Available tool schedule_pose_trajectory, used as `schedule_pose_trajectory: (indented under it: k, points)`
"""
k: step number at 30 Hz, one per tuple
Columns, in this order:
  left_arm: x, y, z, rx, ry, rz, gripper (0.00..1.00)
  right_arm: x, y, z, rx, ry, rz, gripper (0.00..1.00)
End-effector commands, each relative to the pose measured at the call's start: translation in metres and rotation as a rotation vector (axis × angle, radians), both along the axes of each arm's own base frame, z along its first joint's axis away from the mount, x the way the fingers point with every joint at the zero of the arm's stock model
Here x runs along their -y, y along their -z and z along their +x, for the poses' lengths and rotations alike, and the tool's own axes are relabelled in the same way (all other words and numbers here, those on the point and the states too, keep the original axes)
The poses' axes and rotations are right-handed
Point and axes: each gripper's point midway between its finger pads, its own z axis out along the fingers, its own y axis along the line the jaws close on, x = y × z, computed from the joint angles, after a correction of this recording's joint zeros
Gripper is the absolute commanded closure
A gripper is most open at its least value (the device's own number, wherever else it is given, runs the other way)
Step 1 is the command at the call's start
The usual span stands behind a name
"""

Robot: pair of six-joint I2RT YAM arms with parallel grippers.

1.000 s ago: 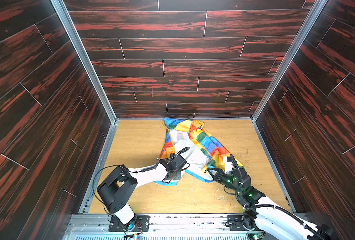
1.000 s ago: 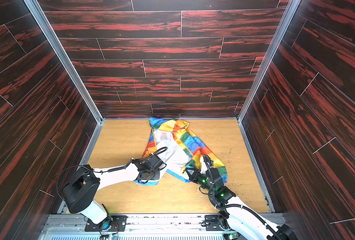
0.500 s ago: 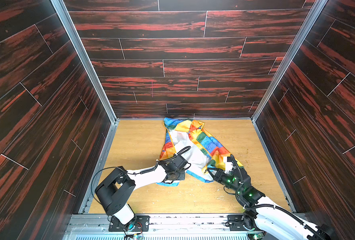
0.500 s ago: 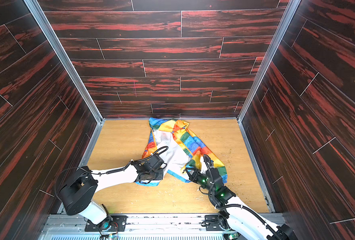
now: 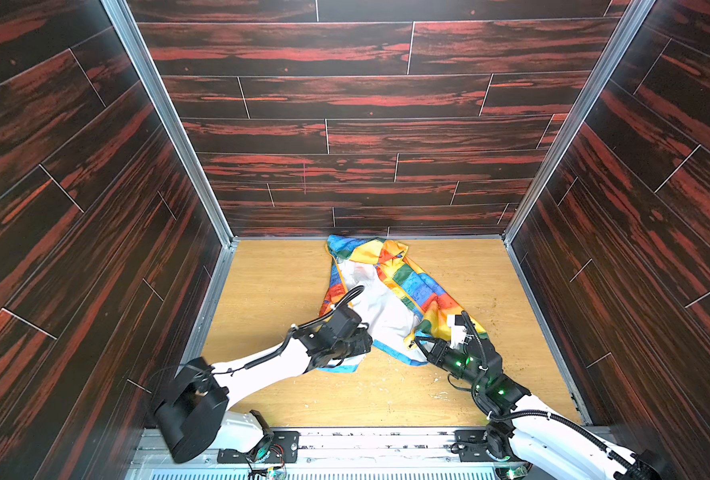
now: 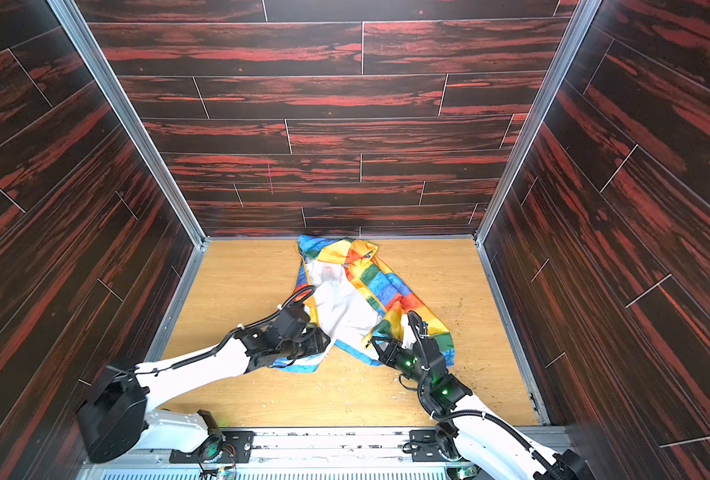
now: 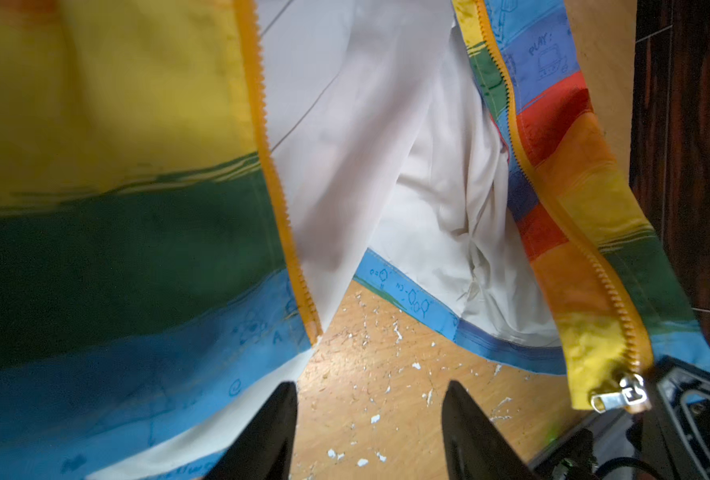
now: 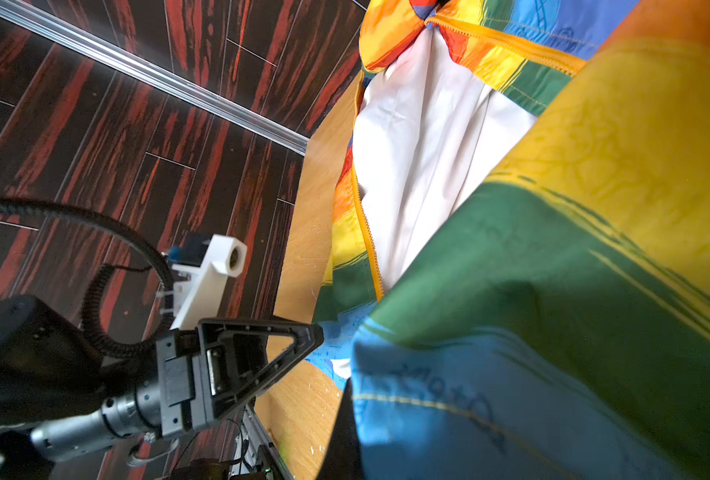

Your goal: Zip up the jacket

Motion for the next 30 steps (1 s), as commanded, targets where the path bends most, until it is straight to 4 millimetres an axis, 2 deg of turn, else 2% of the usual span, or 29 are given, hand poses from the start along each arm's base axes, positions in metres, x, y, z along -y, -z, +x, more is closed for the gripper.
schedule_pose_trajectory:
  k: [1, 4, 8, 16, 22, 30]
  points:
    - [-0.015, 0.002, -0.011, -0.075, -0.141, -0.111, 0.39, 0.000, -0.004, -0.002, 0.023, -0.003, 0.017, 1.00]
    - [-0.024, 0.001, -0.014, -0.077, -0.253, -0.255, 0.34, 0.000, -0.004, -0.003, 0.029, -0.008, 0.021, 1.00]
    - [-0.026, -0.011, -0.004, -0.020, -0.340, -0.395, 0.25, 0.000, -0.003, -0.003, 0.030, -0.008, 0.034, 1.00]
    - [-0.002, -0.013, 0.011, -0.037, -0.367, -0.571, 0.18, 0.001, -0.007, -0.005, 0.037, -0.005, 0.044, 1.00]
    - [0.017, -0.013, 0.015, -0.043, -0.335, -0.589, 0.18, 0.003, -0.009, -0.004, 0.043, 0.003, 0.038, 1.00]
    - [0.018, 0.001, 0.017, -0.045, -0.353, -0.608, 0.18, 0.005, -0.008, -0.006, 0.035, 0.008, 0.040, 1.00]
